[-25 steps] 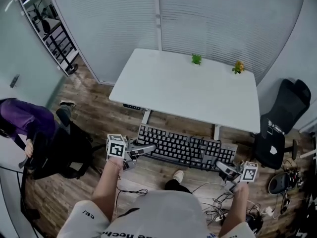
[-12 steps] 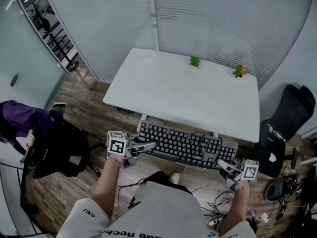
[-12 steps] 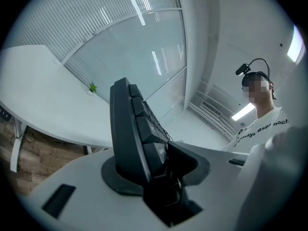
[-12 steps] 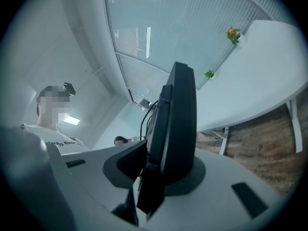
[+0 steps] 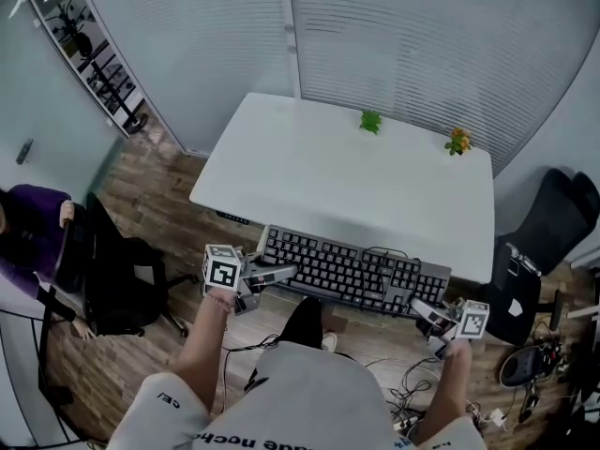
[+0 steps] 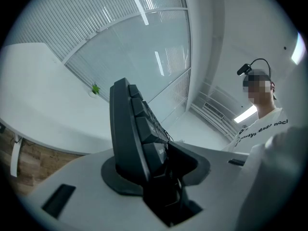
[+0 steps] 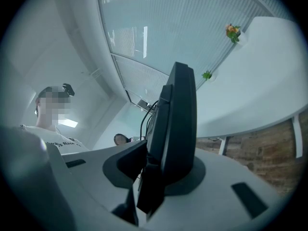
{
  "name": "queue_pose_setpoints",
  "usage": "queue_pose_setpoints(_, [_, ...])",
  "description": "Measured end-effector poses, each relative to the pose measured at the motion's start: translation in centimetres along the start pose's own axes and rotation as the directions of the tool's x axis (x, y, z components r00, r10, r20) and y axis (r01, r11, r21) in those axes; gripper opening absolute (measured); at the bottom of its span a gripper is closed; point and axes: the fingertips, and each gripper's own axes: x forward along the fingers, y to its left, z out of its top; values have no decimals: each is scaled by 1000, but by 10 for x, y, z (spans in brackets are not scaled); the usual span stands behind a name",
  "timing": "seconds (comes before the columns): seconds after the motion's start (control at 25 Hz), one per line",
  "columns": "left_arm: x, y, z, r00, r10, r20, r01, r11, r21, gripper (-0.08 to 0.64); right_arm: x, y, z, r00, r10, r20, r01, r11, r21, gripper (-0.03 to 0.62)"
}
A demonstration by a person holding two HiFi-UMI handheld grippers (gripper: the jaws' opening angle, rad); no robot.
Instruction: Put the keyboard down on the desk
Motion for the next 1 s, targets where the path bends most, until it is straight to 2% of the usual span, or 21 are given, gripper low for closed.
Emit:
queue_pose_setpoints(0.24, [13, 34, 36, 1000, -1, 0, 1, 1000, -7, 181, 21, -23, 41, 1000, -7, -12, 7, 1000, -3, 114])
queue_pose_setpoints(0.48, [21, 77, 77, 1000, -3, 5, 3, 1000, -12, 181, 48, -55, 84, 999, -37, -2, 37, 998, 60, 114])
queue_pose_setpoints(1.0, [41, 167, 161, 1000, -20, -22, 19, 999, -44, 183, 108, -109, 169, 998, -58, 3, 58, 997, 48, 117])
